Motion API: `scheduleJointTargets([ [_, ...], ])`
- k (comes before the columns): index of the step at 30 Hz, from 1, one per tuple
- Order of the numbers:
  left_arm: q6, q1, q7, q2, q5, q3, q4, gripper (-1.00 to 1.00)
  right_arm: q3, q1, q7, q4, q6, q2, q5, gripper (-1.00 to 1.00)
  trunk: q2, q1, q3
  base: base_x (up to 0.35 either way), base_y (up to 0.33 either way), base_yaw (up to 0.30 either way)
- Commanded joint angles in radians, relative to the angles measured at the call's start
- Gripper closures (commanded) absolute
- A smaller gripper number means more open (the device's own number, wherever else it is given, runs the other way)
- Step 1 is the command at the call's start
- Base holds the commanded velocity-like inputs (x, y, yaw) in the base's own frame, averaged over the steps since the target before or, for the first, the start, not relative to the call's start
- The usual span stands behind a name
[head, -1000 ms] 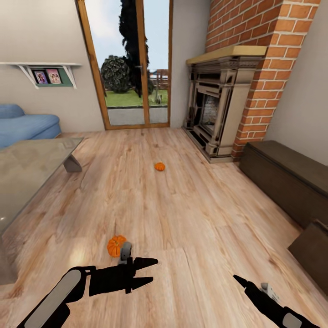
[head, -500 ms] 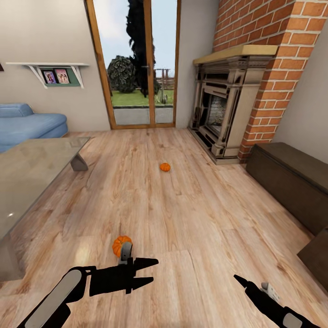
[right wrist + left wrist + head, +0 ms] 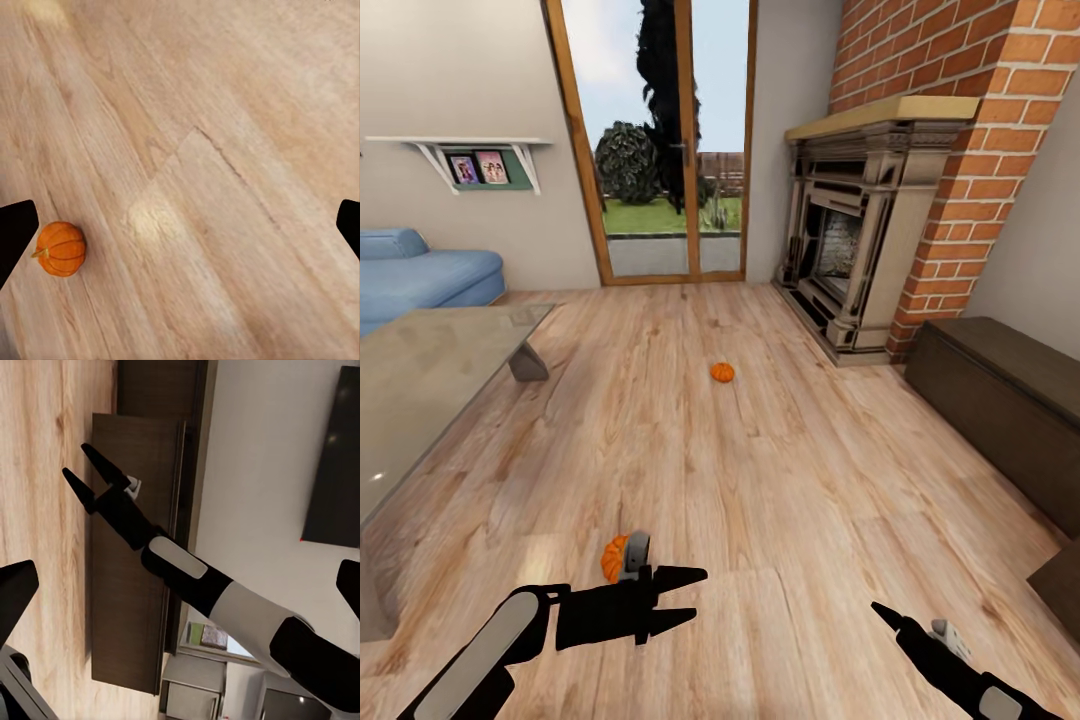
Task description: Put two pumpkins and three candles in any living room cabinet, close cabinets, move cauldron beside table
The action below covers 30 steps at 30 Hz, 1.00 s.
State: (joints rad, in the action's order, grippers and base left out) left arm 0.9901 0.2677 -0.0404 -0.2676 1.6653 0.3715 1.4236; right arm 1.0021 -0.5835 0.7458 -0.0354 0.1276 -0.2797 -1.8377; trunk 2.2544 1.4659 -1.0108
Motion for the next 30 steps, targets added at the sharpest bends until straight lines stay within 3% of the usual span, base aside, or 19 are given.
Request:
scheduleJointTargets([
  [1, 0.001, 0.001, -0.004, -0.001, -0.002, 0.001, 0.0, -1.0, 0.006, -0.001, 0.006, -0.003, 0.01, 0.001, -0.011, -1.0, 0.0, 0.0, -0.001, 0.009, 0.0, 0.0],
  [13, 0.0, 0.001, -0.004, -0.004, -0.007, -0.004, -0.001, -1.0, 0.006, -0.001, 0.003, -0.003, 0.001, 0.002, -0.011, -1.0, 0.0, 0.0, -0.001, 0.085, 0.023, 0.0],
  [16, -0.001, 0.001, 0.001, -0.007, -0.01, -0.049, -0.024, -1.0, 0.006, -0.001, 0.003, -0.003, 0.0, 0.002, -0.01, -1.0, 0.0, 0.0, -0.001, 0.286, 0.116, 0.0],
  [21, -0.003, 0.001, 0.008, -0.034, -0.027, -0.107, -0.073, -1.0, 0.006, -0.001, 0.001, -0.002, 0.015, 0.001, -0.011, -1.0, 0.0, 0.0, -0.001, 0.297, 0.071, 0.0],
  [26, -0.005, 0.001, 0.008, -0.041, -0.104, -0.219, -0.112, -1.0, 0.004, -0.008, 0.0, 0.0, 0.138, 0.003, -0.011, -1.0, 0.0, 0.0, -0.001, 0.105, 0.008, 0.0],
  [27, -0.005, 0.001, 0.007, -0.041, -0.159, -0.275, -0.146, -1.0, 0.004, -0.01, -0.002, 0.0, 0.156, 0.004, -0.01, -1.0, 0.0, 0.0, -0.001, 0.018, 0.001, 0.0],
  [30, -0.007, 0.001, 0.009, -0.04, -0.238, -0.336, -0.175, -1.0, 0.006, -0.034, -0.006, 0.001, 0.172, 0.006, -0.009, -1.0, 0.0, 0.0, -0.001, 0.008, 0.001, 0.0],
])
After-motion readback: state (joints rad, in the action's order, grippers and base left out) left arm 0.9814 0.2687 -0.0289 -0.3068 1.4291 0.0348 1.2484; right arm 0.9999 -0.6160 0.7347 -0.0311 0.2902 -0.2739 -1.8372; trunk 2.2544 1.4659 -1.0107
